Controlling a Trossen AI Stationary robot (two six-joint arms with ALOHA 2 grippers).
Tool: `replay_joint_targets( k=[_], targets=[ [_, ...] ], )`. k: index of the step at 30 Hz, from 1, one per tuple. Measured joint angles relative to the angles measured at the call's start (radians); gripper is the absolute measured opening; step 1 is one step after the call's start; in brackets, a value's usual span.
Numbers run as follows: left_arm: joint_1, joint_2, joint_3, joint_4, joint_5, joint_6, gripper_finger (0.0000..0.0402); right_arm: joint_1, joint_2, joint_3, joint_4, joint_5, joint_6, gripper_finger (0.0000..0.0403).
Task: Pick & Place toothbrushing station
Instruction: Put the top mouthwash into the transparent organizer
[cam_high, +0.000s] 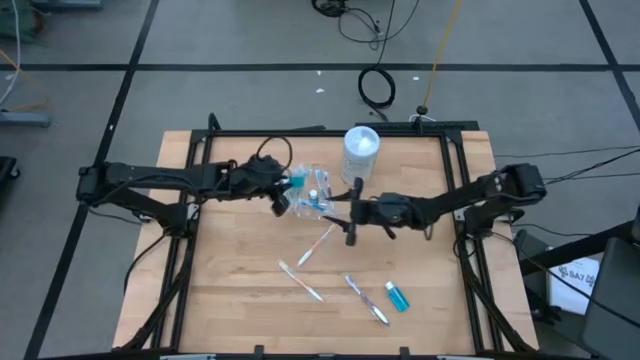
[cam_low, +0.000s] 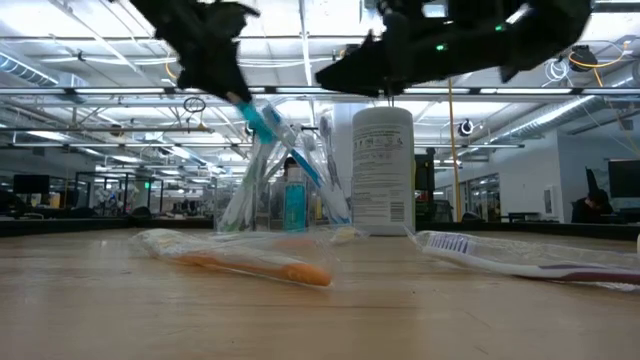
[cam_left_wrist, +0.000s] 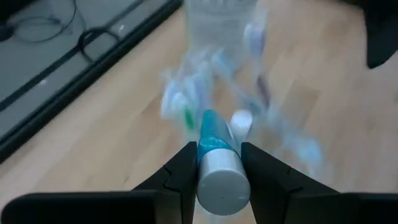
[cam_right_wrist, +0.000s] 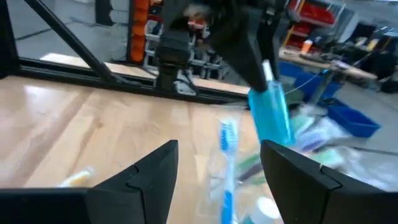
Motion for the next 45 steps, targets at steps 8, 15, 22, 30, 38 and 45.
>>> replay_joint_targets(
  k=[8, 15, 22, 30, 38, 45],
  targets=[
    [-0.009, -0.01, 0.002, 0.022, -0.008, 0.006, 0.0113, -0.047, 0.177, 0.131, -0.079, 0.002, 0.019, 0.0224],
    [-0.009, -0.01, 0.002, 0.016, -0.008, 0.021, 0.0113, -0.072, 0.245, 0.176, -0.099, 0.0, 0.034, 0.0224],
    [-0.008, -0.01, 0.002, 0.015, -0.008, 0.022, 0.0113, -0.076, 0.253, 0.179, -0.13, -0.007, 0.023, 0.0204],
    [-0.008, -0.01, 0.002, 0.016, -0.007, 0.019, 0.0113, -0.082, 0.254, 0.178, -0.152, -0.028, 0.013, 0.0132],
    [-0.008, -0.01, 0.002, 0.015, -0.007, 0.017, 0.0113, -0.092, 0.25, 0.178, -0.124, -0.023, 0.079, 0.0058],
    [-0.008, -0.01, 0.002, 0.015, -0.007, 0.017, 0.0113, -0.091, 0.242, 0.178, -0.088, -0.018, 0.161, 0.0013]
  ],
)
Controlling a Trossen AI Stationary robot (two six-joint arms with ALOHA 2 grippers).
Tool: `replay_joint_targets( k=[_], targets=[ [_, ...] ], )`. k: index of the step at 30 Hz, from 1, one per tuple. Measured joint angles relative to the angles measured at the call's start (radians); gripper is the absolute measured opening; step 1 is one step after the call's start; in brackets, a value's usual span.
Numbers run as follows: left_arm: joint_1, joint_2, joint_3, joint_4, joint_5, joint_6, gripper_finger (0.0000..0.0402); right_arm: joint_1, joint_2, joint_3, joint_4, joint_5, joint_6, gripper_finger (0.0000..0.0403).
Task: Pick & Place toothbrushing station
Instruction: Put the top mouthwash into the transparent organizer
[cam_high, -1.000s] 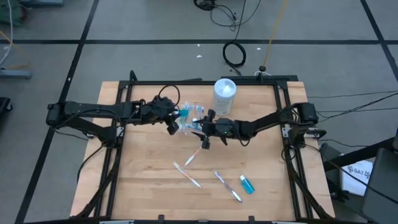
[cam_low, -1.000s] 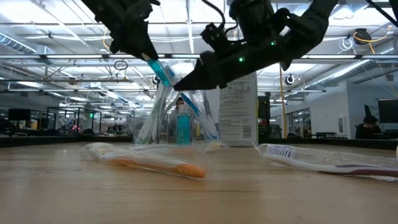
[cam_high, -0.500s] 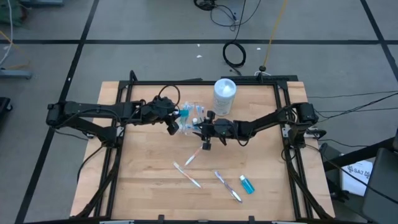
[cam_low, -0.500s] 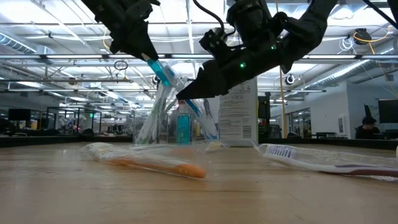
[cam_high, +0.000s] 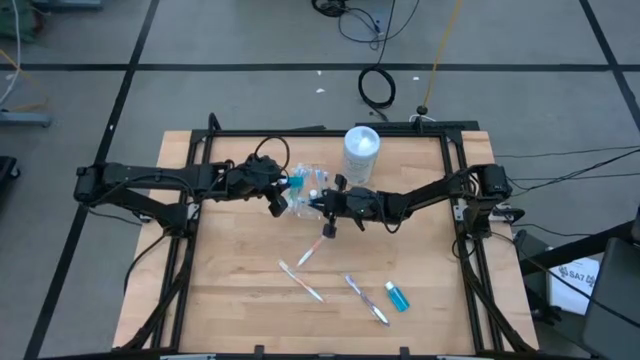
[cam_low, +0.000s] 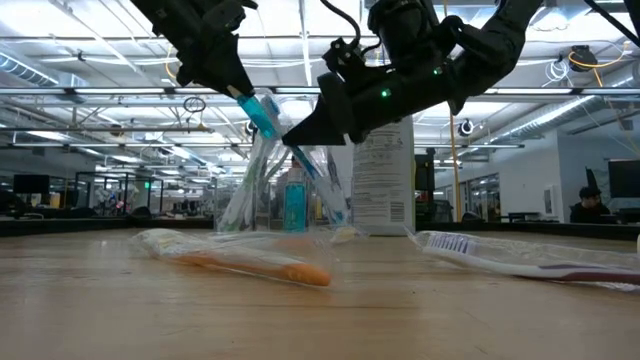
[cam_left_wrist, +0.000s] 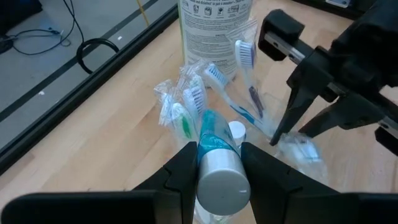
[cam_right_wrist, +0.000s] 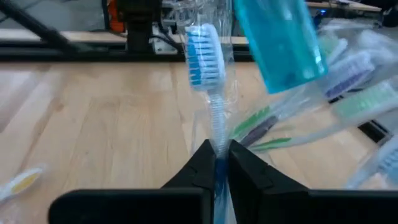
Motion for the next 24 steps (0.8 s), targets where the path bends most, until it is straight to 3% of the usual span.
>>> replay_joint_targets(
  k=[6, 18, 24],
  targets=[
    [0.0, 0.0, 0.0, 0.0, 0.0, 0.0, 0.0113, 0.009, -0.002, 0.0, 0.005, 0.188, 0.062, 0.0022],
    [0.0, 0.0, 0.0, 0.0, 0.0, 0.006, 0.0113, 0.06, -0.002, -0.001, 0.005, 0.468, 0.313, 0.0018],
    [0.0, 0.0, 0.0, -0.001, 0.001, 0.006, 0.0113, 0.088, -0.002, -0.001, -0.038, 0.556, 0.381, 0.0018]
  ],
)
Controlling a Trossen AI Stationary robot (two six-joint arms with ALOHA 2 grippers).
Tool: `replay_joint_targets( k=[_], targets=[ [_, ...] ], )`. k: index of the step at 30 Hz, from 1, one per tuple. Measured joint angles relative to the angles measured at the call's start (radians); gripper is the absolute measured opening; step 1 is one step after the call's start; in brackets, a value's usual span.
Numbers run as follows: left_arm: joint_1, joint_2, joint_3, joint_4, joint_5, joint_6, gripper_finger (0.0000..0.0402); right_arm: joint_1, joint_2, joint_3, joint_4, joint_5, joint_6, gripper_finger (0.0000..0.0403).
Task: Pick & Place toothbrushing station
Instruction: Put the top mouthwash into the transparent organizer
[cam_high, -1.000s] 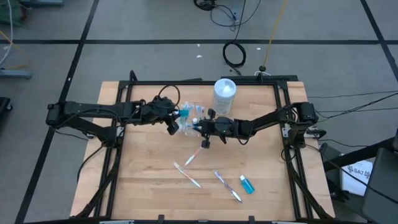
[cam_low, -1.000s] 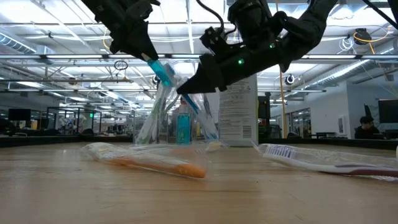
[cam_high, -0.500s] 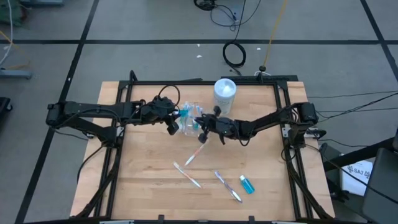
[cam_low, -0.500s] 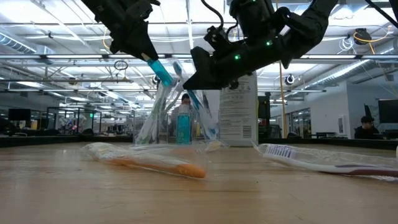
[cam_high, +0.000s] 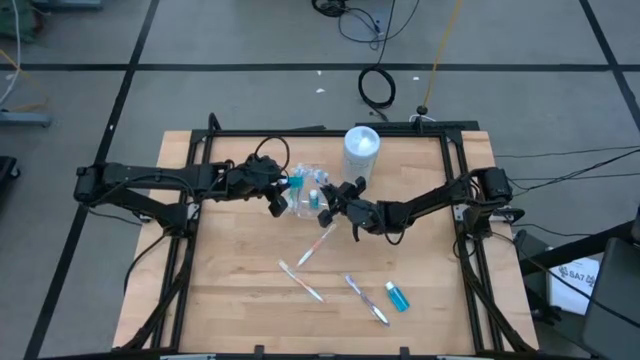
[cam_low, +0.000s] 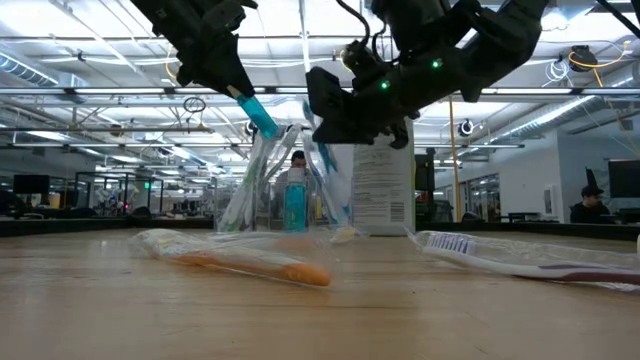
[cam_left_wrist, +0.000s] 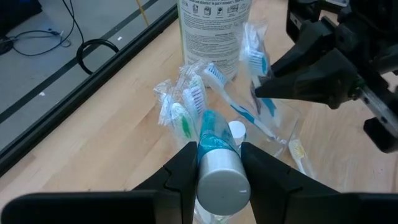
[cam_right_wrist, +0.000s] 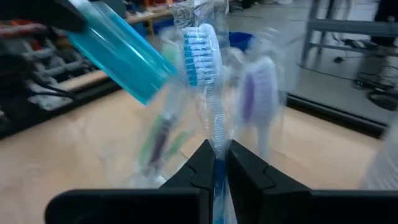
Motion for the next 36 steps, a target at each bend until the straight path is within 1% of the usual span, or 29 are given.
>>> replay_joint_targets(
  k=[4, 10, 19, 23, 28, 31, 36],
  targets=[
    [0.0, 0.0, 0.0, 0.0, 0.001, 0.0, 0.0113, 0.007, 0.0, 0.0, -0.082, 0.052, 0.061, 0.0019],
    [0.0, 0.0, 0.0, 0.0, 0.002, -0.001, 0.0113, 0.007, 0.0, -0.001, -0.132, 0.043, 0.091, 0.0026],
    [0.0, 0.0, 0.0, 0.0, 0.002, -0.006, 0.0113, 0.007, 0.0, -0.001, -0.138, 0.042, 0.073, 0.0078],
    [0.0, 0.0, 0.0, 0.0, 0.004, -0.007, 0.0113, 0.007, -0.001, -0.001, -0.138, 0.042, 0.031, 0.0102],
    [-0.001, 0.0, 0.0, 0.0, 0.047, -0.006, 0.0113, 0.007, -0.044, -0.001, -0.157, 0.04, 0.021, 0.0128],
    [-0.002, 0.0, 0.0, 0.0, 0.063, -0.006, 0.0113, 0.009, -0.086, -0.002, -0.211, 0.039, 0.001, 0.0141],
    [-0.013, 0.0, 0.0, 0.001, 0.062, 0.012, 0.0113, 0.026, -0.164, -0.001, -0.288, 0.04, -0.088, 0.0158]
  ],
)
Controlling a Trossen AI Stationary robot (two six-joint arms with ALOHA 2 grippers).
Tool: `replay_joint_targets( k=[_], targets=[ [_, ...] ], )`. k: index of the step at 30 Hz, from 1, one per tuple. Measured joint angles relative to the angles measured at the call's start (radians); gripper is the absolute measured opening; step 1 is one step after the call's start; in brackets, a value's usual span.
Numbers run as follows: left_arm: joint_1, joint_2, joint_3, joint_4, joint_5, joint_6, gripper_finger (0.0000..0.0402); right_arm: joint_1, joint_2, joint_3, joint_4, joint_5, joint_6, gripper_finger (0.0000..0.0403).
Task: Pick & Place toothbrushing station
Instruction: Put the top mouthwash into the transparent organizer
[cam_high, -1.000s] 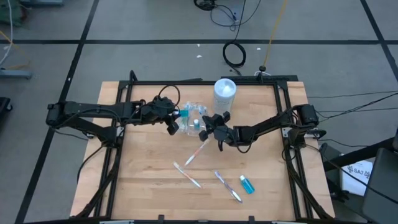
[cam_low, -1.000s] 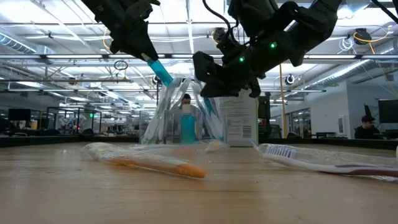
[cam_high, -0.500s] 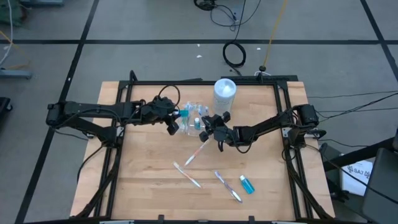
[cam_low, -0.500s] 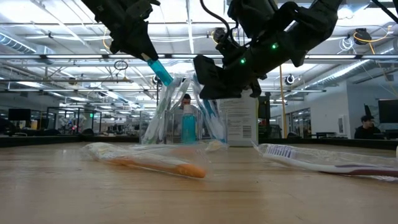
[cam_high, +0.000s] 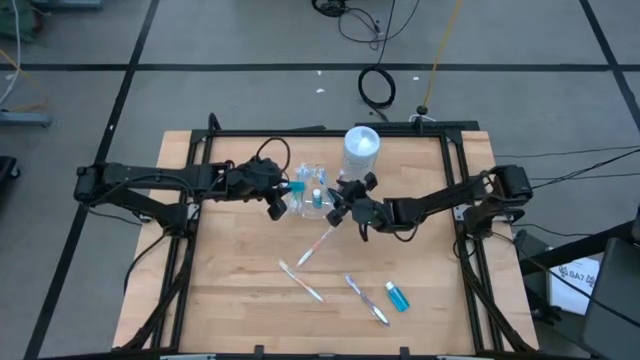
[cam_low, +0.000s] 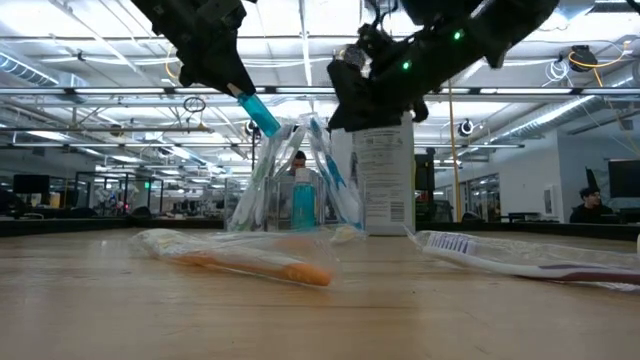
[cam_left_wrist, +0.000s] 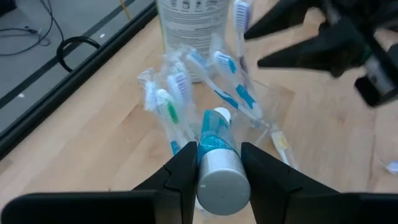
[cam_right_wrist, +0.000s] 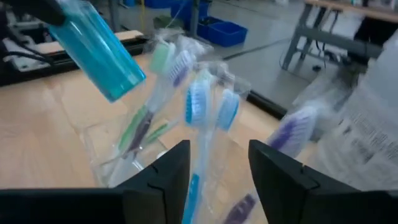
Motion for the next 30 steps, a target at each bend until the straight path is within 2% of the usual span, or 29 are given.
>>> replay_joint_targets(
  k=[8, 10, 14, 19, 22, 26, 30],
  targets=[
    [-0.028, 0.0, 0.0, 0.013, 0.015, 0.048, 0.0113, 0.027, -0.142, 0.0, -0.018, -0.002, -0.219, 0.0164],
    [-0.028, 0.0, 0.0, 0.025, 0.046, 0.048, 0.0113, 0.033, -0.184, 0.0, -0.066, -0.008, -0.225, 0.0164],
    [-0.029, 0.004, 0.0, 0.05, 0.078, 0.068, 0.0113, 0.034, -0.233, 0.001, -0.148, -0.094, -0.182, 0.0164],
    [-0.028, 0.062, 0.013, 0.1, 0.105, 0.118, 0.0113, 0.032, -0.237, 0.0, -0.161, -0.134, -0.171, 0.0164],
    [-0.029, 0.137, 0.081, 0.032, 0.117, 0.177, 0.0113, 0.031, -0.232, 0.0, -0.167, -0.133, -0.17, 0.0164],
    [-0.029, 0.244, 0.243, -0.146, 0.058, 0.222, 0.0113, 0.031, -0.229, 0.001, -0.21, -0.133, -0.17, 0.0164],
    [-0.029, 0.35, 0.35, -0.273, 0.049, 0.275, 0.0113, 0.031, -0.229, 0.001, -0.256, -0.132, -0.169, 0.0164]
  ],
)
